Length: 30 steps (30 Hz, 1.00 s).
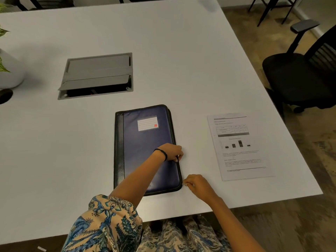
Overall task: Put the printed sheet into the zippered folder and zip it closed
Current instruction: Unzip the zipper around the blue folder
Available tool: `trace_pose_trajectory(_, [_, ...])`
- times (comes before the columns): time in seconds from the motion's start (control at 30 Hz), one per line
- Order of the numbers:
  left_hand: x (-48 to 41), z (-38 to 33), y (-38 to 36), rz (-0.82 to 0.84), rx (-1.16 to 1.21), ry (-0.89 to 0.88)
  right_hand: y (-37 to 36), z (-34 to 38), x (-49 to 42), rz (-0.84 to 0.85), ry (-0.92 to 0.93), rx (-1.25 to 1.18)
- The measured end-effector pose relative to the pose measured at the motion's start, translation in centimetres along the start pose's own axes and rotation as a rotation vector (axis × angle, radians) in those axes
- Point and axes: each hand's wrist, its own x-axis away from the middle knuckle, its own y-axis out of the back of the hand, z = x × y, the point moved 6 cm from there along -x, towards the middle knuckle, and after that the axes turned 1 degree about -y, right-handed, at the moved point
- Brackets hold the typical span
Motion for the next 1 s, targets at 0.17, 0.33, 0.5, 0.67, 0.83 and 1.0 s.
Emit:
trace_pose_trajectory(0.17, [0.2,0.1,-0.2,-0.048,0.002,-0.007,-0.7,-0.7,0.5,0.041,-0.054,-0.066])
trace_pose_trajectory(0.33, [0.3,0.3,-0.7,-0.103,-0.008,-0.008,-2.5,-0.4,0.8,0.094,-0.068,-0.096])
trace_pose_trajectory(0.5, [1.1,0.4,-1.6,-0.228,0.092,0.003,-3.5,-0.3,0.7,0.101,-0.093,-0.149])
trace_pose_trajectory(0.67, [5.3,0.4,-2.9,-0.426,0.491,0.03,-3.3,-0.8,0.7,0.13,-0.145,-0.274])
trace_pose_trajectory(0.83, [8.3,-1.0,-8.4,-0.235,0.94,0.154,-3.3,-1.0,0.6,0.17,-0.19,-0.386])
trace_pose_trajectory(1.0, [8.5,-3.2,-11.9,-0.138,0.978,0.264,-3.4,-1.2,0.8,0.178,-0.228,-0.44])
